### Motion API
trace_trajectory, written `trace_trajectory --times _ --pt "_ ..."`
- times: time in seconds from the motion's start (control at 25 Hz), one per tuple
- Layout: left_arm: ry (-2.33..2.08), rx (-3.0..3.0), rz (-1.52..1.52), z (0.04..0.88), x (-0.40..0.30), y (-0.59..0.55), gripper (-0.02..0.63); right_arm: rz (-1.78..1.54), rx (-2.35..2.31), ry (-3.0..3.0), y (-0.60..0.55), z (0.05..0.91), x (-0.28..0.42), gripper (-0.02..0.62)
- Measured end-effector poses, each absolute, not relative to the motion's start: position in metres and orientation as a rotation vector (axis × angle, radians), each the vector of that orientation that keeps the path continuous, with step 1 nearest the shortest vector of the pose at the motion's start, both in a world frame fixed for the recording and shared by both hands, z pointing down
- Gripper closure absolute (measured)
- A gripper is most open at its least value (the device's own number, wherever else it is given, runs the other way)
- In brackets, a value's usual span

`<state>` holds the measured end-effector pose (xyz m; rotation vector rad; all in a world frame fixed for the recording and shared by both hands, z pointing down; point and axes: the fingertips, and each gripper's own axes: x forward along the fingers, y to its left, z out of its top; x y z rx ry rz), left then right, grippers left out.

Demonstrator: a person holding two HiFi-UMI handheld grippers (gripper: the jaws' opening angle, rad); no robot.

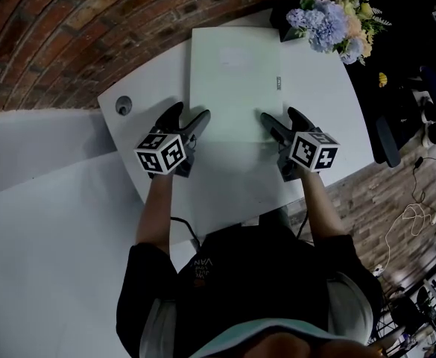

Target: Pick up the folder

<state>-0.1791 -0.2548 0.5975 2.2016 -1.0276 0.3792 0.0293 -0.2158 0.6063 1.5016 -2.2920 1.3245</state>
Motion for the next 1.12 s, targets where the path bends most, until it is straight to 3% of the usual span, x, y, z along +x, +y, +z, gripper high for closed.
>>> trace_trajectory --times 1.12 --pt "-0.815 2.009 0.363 0.625 -0.156 -0.253 0.224 1.454 1.344 -2.287 -0.223 0.626 0.007 0.172"
